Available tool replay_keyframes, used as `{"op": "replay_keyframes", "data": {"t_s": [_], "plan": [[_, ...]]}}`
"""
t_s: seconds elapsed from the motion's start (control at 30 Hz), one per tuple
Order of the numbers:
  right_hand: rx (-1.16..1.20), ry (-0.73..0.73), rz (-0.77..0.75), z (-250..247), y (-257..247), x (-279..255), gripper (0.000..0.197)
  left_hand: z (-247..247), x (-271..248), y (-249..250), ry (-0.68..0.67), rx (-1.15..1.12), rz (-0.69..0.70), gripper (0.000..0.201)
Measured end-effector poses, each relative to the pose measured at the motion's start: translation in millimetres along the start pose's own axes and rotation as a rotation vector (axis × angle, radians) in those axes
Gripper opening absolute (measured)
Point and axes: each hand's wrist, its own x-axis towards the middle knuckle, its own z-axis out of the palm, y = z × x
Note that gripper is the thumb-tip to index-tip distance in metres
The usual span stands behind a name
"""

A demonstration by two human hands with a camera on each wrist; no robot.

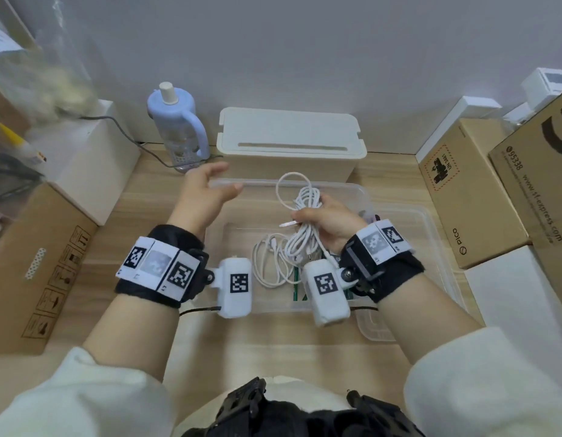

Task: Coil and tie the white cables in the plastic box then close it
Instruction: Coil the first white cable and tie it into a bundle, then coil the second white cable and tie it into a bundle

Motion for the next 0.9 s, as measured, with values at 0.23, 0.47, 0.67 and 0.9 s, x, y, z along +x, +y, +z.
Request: {"op": "replay_keyframes", "data": {"t_s": [0.23,0.47,0.67,0.9], "plan": [[-0.293,-0.131,0.272,49.7,14.0,38.6,0.011,-10.6,8.5,-30.3,-0.184,-0.143,-0.310,0.049],[-0.266,-0.217,0.495,82.6,41.1,62.5,0.024,-2.4,11.0,-38.6,-0.129,-0.191,-0.309,0.052],[-0.473,-0.137,0.508,55.0,27.2,69.4,0.015,-1.1,11.0,-38.1,-0.131,-0.201,-0.289,0.052],[-0.921,-0.147,0.553,47.3,28.5,75.3,0.020,-3.3,13.6,-40.2,-0.143,-0.232,-0.279,0.051]]}}
